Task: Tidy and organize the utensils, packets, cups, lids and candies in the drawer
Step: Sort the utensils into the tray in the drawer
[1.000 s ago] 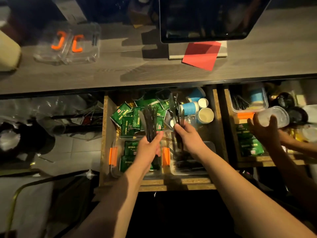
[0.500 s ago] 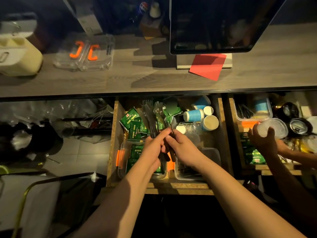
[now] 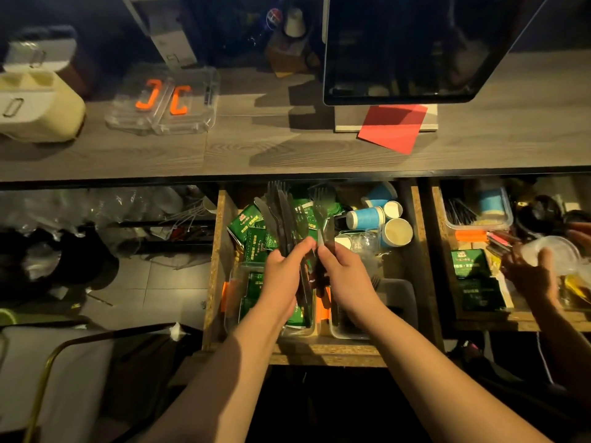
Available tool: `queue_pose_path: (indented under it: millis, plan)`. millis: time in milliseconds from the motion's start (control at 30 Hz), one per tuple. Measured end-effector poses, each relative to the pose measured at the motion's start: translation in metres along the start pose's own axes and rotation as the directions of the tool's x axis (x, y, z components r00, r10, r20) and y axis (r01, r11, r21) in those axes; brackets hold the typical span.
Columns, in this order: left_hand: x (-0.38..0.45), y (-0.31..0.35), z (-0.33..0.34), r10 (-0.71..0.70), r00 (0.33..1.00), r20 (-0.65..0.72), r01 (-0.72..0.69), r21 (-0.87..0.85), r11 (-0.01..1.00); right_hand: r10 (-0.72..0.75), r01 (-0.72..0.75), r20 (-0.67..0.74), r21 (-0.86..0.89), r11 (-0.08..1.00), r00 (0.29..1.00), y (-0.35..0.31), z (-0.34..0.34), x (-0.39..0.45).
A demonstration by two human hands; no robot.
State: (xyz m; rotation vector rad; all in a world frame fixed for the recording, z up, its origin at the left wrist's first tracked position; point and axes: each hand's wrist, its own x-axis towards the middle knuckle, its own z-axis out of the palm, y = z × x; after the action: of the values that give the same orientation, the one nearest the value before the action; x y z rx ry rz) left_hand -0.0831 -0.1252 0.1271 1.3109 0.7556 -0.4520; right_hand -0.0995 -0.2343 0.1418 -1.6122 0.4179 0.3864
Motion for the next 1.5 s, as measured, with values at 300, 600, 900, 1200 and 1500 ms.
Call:
queue_pose_path:
  millis: [300, 600, 900, 1200, 1500]
  plan:
    - [0.002, 0.0, -0.002, 0.064, 0.998, -0.025, -0.061, 0.101, 0.993, -0.012, 0.02, 0.067, -0.111, 0.994, 0.998, 0.003, -0.002, 0.0]
    - [-0.015, 0.001, 0.007, 0.035, 0.995, 0.092, -0.042, 0.07, 0.997, -0.078, 0.072, -0.031, -0.167, 0.983, 0.996, -0.001, -0.003, 0.005]
    - [-0.016, -0.004, 0.006, 0.032, 0.983, 0.179, -0.035, 0.009, 0.999, -0.057, 0.054, -0.075, -0.045, 0.998, 0.996, -0.003, -0.016, 0.002]
    - [-0.02, -0.001, 0.003, -0.043, 0.986, 0.159, 0.047, -0.018, 0.999, 0.116, -0.119, 0.068, 0.035, 0.992, 0.991, -0.011, -0.025, 0.007]
    - [-0.015, -0.008, 0.004, 0.008, 0.994, 0.106, -0.033, 0.231, 0.973, 0.01, -0.021, -0.111, -0.098, 0.995, 0.994, -0.01, -0.022, 0.015]
